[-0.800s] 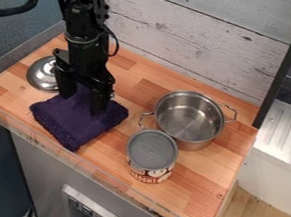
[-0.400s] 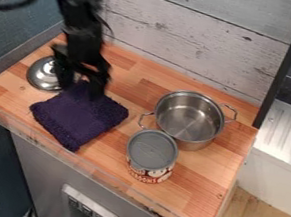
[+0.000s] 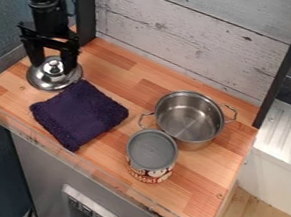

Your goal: Picked up the lid and placed it on the silver pot

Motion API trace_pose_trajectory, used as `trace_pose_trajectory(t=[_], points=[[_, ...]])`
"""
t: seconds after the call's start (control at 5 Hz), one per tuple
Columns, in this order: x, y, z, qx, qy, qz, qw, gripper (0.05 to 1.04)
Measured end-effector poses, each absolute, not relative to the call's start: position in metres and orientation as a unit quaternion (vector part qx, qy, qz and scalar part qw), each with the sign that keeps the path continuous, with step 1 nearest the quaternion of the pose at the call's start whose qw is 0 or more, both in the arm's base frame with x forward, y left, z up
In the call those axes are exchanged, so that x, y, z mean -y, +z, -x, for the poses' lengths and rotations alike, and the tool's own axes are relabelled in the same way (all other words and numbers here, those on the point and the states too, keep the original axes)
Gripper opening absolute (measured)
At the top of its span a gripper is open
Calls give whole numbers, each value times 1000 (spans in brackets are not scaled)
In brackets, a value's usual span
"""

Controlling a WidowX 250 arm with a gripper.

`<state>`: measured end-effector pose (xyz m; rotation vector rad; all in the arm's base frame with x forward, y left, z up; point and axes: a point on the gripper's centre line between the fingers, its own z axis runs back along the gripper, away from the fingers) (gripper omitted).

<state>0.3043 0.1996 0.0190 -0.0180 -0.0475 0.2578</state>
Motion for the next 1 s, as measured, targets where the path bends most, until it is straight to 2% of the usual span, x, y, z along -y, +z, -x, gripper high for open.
trace_pose_trajectory(t=[0.2,0.4,0.6,0.8,1.0], points=[[-212,5,-302,14,136,-8,991,958],[-219,3,-311,27,141,-15,989,804],[-221,2,-312,28,142,-21,989,525],[-215,2,-313,29,130,-24,991,312],[-214,2,-312,31,129,-23,991,282]])
